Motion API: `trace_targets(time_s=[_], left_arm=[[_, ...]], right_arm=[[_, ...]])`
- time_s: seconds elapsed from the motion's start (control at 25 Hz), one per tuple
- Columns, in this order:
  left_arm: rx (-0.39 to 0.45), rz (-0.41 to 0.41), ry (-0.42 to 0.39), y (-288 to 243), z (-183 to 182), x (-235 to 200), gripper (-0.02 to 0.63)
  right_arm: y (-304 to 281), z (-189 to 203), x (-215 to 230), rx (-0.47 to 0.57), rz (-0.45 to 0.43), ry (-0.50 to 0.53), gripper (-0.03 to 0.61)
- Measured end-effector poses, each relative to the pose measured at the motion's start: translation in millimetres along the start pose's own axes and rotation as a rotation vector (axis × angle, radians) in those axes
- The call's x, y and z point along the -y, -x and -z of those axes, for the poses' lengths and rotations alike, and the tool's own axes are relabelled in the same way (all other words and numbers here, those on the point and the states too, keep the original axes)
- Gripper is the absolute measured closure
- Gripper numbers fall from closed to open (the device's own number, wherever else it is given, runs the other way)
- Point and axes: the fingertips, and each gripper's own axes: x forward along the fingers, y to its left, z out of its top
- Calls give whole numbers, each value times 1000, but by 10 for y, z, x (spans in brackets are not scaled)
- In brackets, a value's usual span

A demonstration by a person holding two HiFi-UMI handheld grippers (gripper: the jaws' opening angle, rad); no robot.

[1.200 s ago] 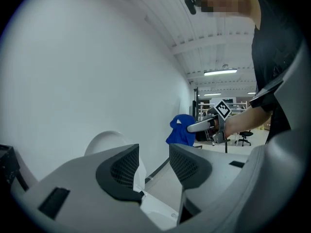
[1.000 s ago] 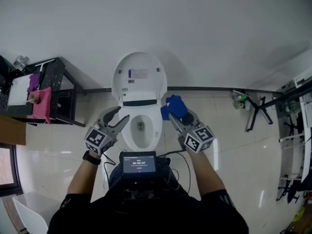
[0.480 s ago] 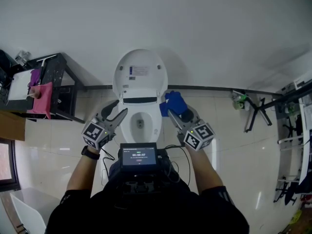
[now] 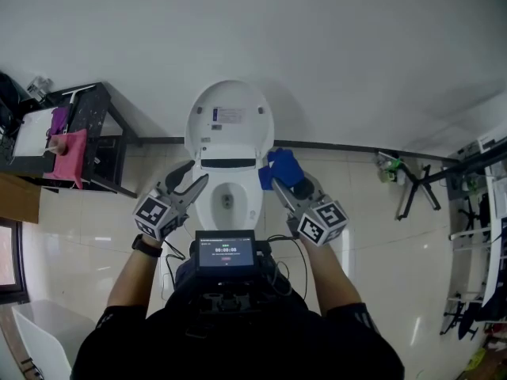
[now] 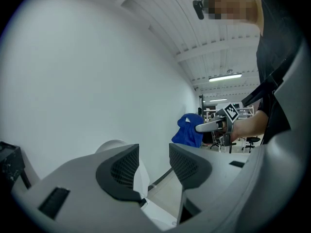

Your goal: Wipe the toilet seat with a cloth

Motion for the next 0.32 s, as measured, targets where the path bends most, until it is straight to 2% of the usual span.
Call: trace_targets(time_s=[0.32], left_arm=[[-7, -5, 5, 39, 21, 17, 423]], right_arm=[[-7, 56, -37, -5, -17, -4, 368]])
